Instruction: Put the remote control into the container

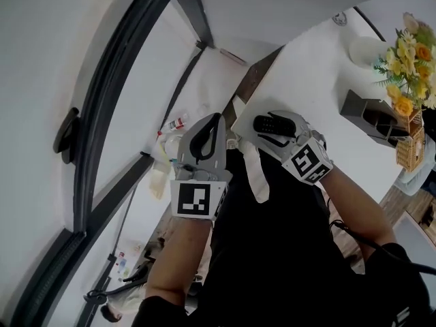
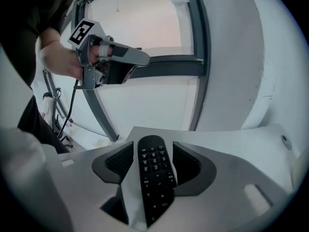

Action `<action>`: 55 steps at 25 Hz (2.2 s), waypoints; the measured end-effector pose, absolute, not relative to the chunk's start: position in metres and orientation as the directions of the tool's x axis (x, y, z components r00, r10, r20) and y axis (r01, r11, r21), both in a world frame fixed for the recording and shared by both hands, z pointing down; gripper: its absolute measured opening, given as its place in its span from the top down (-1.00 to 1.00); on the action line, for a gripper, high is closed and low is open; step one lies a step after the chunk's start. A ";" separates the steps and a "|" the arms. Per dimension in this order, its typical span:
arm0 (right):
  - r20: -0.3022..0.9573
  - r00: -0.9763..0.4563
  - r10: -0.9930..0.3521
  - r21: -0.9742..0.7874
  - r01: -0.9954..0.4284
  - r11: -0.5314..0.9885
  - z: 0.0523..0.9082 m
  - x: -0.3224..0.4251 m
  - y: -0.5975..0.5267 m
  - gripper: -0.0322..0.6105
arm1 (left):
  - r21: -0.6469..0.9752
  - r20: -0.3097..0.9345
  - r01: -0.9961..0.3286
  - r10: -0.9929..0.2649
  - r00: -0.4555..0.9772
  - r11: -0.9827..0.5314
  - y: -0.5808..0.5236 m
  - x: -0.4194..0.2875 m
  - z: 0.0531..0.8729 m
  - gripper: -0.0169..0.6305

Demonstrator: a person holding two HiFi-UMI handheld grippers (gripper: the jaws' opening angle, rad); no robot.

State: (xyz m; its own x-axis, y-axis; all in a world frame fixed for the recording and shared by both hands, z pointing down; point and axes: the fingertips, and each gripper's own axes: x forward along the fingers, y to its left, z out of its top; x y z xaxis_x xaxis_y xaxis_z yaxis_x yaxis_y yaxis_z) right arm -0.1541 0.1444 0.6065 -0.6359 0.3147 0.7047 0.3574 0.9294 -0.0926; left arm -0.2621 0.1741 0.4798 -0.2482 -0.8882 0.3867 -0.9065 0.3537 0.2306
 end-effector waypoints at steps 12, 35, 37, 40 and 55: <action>0.755 -0.565 0.334 -0.068 0.440 0.895 0.604 -0.168 0.149 0.10 | 0.229 0.401 -0.883 -0.867 -0.297 0.409 0.199 -0.273 0.489 0.95; 0.861 -0.391 0.325 -0.074 0.535 0.842 0.626 -0.173 0.153 0.17 | 0.220 0.377 -0.871 -0.862 -0.340 0.440 0.228 -0.289 0.470 0.95; 0.862 -0.396 0.317 -0.070 0.527 0.847 0.626 -0.173 0.153 0.19 | 0.215 0.374 -0.878 -0.867 -0.330 0.427 0.228 -0.288 0.466 0.95; 0.852 -0.433 0.293 -0.048 0.493 0.869 0.624 -0.174 0.151 0.20 | 0.208 0.371 -0.889 -0.874 -0.315 0.408 0.224 -0.287 0.462 0.95; 0.670 -0.741 0.051 -0.032 0.040 0.999 0.559 -0.140 0.081 0.20 | 0.179 0.332 -0.966 -0.936 -0.118 0.186 0.155 -0.248 0.436 0.95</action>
State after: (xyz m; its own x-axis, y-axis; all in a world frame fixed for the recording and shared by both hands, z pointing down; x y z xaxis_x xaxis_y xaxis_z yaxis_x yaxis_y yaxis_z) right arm -0.1403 0.0811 0.5589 -0.7407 0.0511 0.6699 0.0399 0.9987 -0.0320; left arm -0.2482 0.1555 0.4360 -0.1182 -0.9359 0.3317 -0.9661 0.1856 0.1795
